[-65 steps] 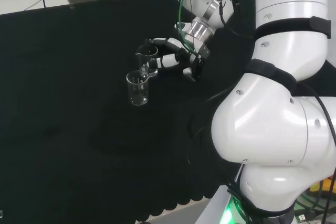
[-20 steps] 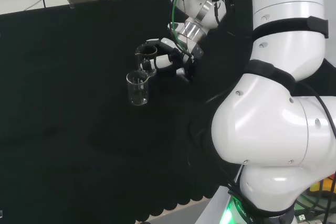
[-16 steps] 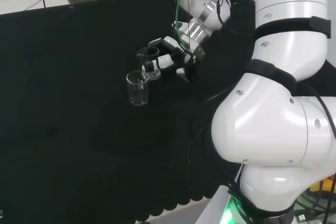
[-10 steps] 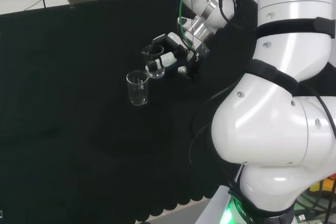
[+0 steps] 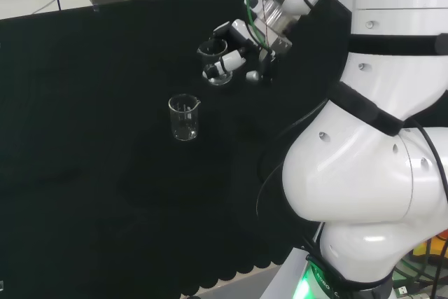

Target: Pick up the beaker on the right.

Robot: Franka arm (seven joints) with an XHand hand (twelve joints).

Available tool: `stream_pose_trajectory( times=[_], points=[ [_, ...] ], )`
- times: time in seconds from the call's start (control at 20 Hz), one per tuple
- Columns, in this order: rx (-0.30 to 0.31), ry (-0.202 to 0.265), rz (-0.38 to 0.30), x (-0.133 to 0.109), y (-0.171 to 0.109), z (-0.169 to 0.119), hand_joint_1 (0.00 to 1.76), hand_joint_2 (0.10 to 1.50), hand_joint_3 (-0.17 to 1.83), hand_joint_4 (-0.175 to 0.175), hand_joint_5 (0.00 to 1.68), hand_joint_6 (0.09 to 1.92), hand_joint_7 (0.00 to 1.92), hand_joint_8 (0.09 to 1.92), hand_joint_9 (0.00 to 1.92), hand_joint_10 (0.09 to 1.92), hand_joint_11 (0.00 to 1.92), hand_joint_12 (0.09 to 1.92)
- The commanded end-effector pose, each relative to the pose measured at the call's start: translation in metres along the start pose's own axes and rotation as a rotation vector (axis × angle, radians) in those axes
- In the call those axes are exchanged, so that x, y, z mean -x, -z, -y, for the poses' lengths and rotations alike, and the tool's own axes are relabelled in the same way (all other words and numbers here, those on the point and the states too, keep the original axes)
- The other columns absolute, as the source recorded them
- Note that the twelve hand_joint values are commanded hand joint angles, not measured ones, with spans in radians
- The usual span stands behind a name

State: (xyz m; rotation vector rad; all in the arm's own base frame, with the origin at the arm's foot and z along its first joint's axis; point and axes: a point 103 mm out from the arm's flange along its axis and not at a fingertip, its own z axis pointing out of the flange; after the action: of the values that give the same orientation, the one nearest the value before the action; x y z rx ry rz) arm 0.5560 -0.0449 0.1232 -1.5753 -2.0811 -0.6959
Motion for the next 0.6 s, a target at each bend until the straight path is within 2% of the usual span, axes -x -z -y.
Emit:
stream_pose_trajectory(
  times=[0.05, 0.6],
  points=[
    [-0.054, -0.041, 0.106, -0.017, 0.031, 0.031, 1.2, 0.48, 1.04, -0.175, 1.22, 0.98, 1.37, 1.19, 1.53, 0.92, 1.33, 0.92],
    [-0.123, -0.048, 0.194, -0.07, 0.052, 0.071, 1.2, 0.47, 1.05, -0.175, 1.23, 0.96, 1.38, 1.17, 1.55, 0.89, 1.36, 0.9]
  ],
)
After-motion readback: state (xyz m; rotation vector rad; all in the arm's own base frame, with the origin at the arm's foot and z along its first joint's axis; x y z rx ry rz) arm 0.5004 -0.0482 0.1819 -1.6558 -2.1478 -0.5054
